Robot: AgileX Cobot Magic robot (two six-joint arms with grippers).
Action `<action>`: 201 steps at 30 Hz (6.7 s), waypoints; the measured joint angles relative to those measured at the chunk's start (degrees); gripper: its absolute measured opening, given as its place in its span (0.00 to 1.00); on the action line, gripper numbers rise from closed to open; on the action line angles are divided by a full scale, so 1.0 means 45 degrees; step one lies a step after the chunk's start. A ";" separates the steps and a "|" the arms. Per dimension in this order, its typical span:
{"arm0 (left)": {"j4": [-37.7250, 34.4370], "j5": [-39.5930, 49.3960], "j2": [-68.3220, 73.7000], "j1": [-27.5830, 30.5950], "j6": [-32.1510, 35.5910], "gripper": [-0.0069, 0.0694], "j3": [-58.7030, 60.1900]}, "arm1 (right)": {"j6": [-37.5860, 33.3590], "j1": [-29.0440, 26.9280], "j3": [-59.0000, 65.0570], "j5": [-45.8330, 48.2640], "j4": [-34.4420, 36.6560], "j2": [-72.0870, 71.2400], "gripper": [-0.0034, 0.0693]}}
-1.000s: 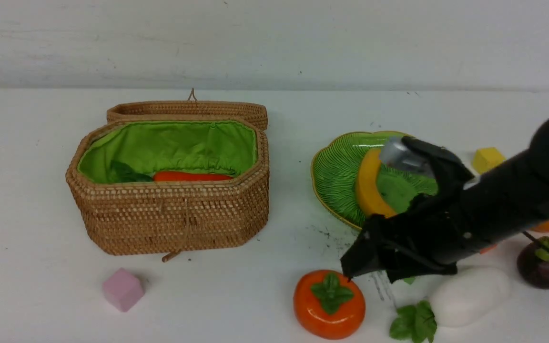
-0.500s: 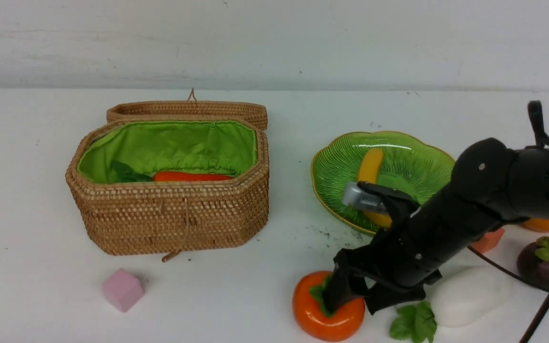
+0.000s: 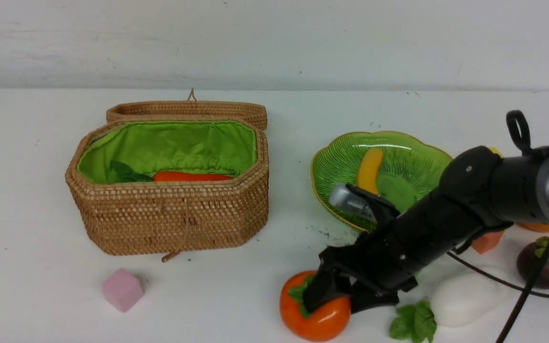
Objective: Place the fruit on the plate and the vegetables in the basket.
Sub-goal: Grab a tomato with your right arm and place it on the plate on the right, then take a daikon with your right arm and place it on the basket on the left.
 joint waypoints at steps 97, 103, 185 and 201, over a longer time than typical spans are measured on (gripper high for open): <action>0.0000 0.0000 0.0000 0.0000 0.0000 0.27 0.0000 | 1.7608 -0.5199 0.4214 0.0681 -0.9832 -0.8156 0.85; 0.0000 0.0000 0.0000 0.0000 0.0000 0.28 0.0000 | 1.6344 -0.5199 0.4584 -0.0556 -0.9518 -0.8148 0.85; 0.0000 0.0000 0.0000 0.0000 0.0000 0.37 0.0000 | 0.2547 0.1625 -0.9435 -0.0302 -0.6529 -0.0288 0.74; 0.0000 0.0000 0.0000 0.0000 0.0000 0.39 0.0000 | -0.7639 0.2795 -1.3625 -0.1835 -0.0769 0.4828 0.74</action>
